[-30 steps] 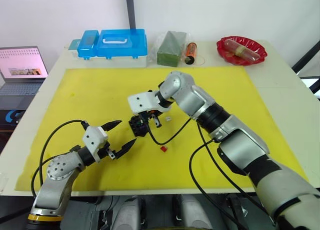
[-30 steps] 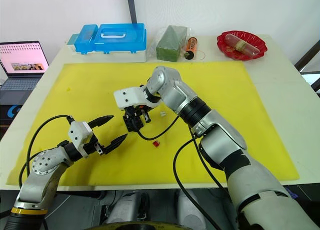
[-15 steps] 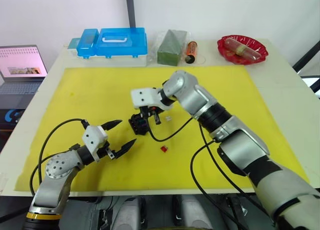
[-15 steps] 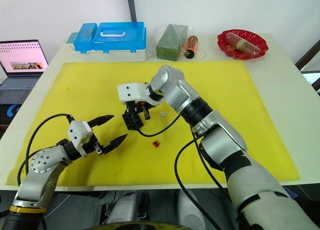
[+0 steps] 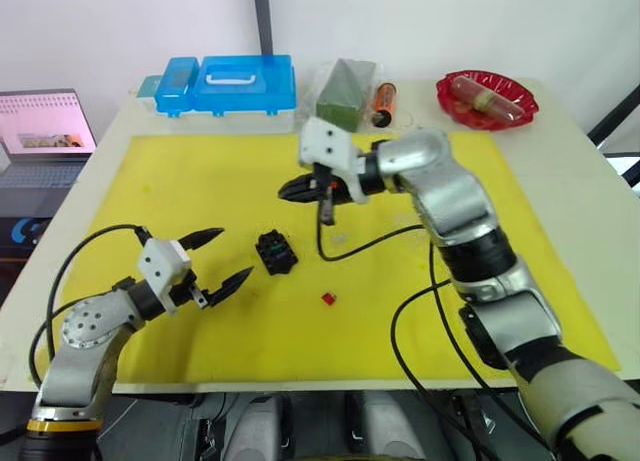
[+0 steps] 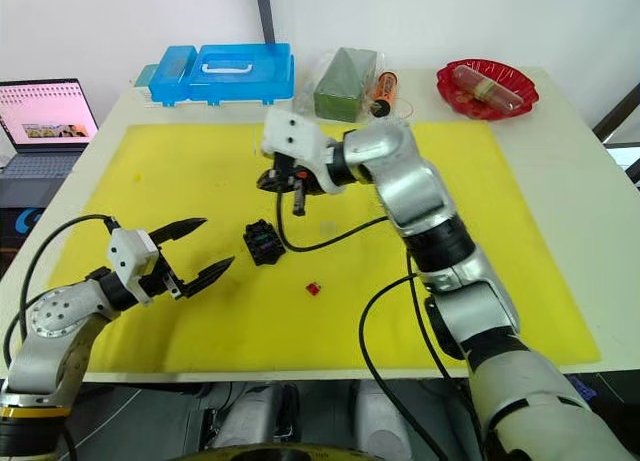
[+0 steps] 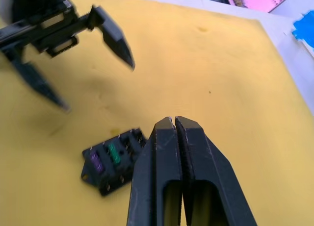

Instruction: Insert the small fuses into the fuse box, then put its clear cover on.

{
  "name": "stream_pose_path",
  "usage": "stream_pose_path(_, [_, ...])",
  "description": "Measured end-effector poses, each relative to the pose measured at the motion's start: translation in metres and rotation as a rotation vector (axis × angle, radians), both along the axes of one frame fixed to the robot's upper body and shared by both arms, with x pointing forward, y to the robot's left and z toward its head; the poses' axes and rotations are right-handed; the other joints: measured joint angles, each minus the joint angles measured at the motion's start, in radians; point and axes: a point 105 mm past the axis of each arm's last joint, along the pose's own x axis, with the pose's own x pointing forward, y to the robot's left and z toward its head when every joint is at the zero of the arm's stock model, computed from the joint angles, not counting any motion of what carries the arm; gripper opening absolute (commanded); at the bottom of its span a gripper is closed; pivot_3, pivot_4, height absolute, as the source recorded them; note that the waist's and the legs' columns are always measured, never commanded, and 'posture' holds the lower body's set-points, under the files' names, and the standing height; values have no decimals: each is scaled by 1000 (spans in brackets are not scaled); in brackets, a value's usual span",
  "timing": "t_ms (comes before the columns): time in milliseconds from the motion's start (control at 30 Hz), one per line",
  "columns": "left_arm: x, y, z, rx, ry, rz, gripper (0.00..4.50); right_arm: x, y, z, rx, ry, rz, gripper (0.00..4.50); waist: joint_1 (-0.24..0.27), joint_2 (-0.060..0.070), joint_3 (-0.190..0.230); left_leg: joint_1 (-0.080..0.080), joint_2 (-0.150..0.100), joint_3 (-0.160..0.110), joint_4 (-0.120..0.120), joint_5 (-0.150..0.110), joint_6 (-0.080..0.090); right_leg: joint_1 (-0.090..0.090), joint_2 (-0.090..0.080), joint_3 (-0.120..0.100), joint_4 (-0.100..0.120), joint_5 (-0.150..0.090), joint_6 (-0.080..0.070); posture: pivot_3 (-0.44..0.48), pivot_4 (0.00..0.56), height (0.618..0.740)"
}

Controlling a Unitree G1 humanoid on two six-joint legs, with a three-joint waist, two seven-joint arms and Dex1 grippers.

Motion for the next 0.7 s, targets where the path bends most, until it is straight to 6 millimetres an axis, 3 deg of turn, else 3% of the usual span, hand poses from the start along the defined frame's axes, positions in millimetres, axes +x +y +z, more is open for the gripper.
stream_pose_path(200, [9,17,6,14,1,33,4500,11,-54,-8,63,-7,-221,2950,-2,0,0,0,0,0,-1,0,0,0,0,0,0,0,0,0,150,740])
stream_pose_path(333, [12,39,5,23,16,98,4500,7,-126,-36,30,25,-474,4380,12,0,0,0,0,1,-1,0,0,1,0,0,-3,0,0,0,150,740])
stream_pose_path(400, [11,50,3,19,17,139,4500,-6,-166,-54,35,43,-616,4475,23,0,0,0,0,1,-1,0,0,1,0,0,-3,0,0,0,150,740])
stream_pose_path(600, [14,71,-6,-3,18,264,4500,-31,-216,-72,213,28,-861,4475,23,0,0,2,1,1,0,0,0,2,0,0,-1,0,0,0,150,740])
stream_pose_path(700, [13,72,-13,-33,24,294,4500,-43,-232,-84,298,66,-954,4475,26,-1,0,1,1,1,1,0,1,3,0,0,-1,0,0,0,150,740])
